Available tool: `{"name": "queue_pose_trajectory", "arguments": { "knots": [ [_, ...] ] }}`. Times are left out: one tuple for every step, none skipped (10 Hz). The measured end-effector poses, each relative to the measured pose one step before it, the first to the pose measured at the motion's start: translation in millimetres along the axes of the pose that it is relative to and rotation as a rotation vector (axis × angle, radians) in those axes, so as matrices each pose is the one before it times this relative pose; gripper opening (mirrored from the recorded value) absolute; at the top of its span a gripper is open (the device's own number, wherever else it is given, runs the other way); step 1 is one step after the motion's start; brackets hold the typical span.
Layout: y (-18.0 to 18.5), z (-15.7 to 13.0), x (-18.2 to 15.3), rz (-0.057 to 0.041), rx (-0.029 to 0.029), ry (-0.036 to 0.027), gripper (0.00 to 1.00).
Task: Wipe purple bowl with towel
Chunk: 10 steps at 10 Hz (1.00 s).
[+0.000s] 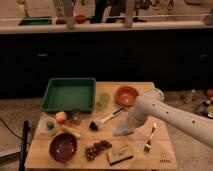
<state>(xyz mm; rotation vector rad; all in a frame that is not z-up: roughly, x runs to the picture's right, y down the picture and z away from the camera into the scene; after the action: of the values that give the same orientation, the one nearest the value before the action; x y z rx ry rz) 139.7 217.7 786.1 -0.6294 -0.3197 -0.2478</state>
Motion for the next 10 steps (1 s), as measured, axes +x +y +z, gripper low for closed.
{"name": "queue_pose_trajectory", "arguments": {
  "knots": [
    [0.4,5.32,0.1,-0.00702,-0.00269,-0.00338,0.56],
    [-0.4,2.49,-0.36,-0.00573,0.00001,-0.00266,0.67],
    [-0.42,1.3,-0.88,-0.00443,-0.00038,-0.00205,0.72],
    [-2.03,3.39,-1.54,-0.01081,-0.00312,-0.00626,0.8],
    [-1.05,2.51,-0.49,-0.00456,-0.00342,-0.00369,0.8],
    [-1.58,3.03,-0.6,-0.00503,-0.005,-0.00388,0.8],
    [-2.19,3.49,-0.41,-0.00397,-0.00491,-0.00424,0.8],
    [-1.37,2.77,-0.62,-0.00452,-0.00891,-0.00174,0.8],
    [-2.59,2.74,-0.95,-0.00357,-0.00312,-0.00391,0.8],
    [-0.32,1.78,0.41,-0.00121,-0.00686,-0.00049,0.8]
  ]
}}
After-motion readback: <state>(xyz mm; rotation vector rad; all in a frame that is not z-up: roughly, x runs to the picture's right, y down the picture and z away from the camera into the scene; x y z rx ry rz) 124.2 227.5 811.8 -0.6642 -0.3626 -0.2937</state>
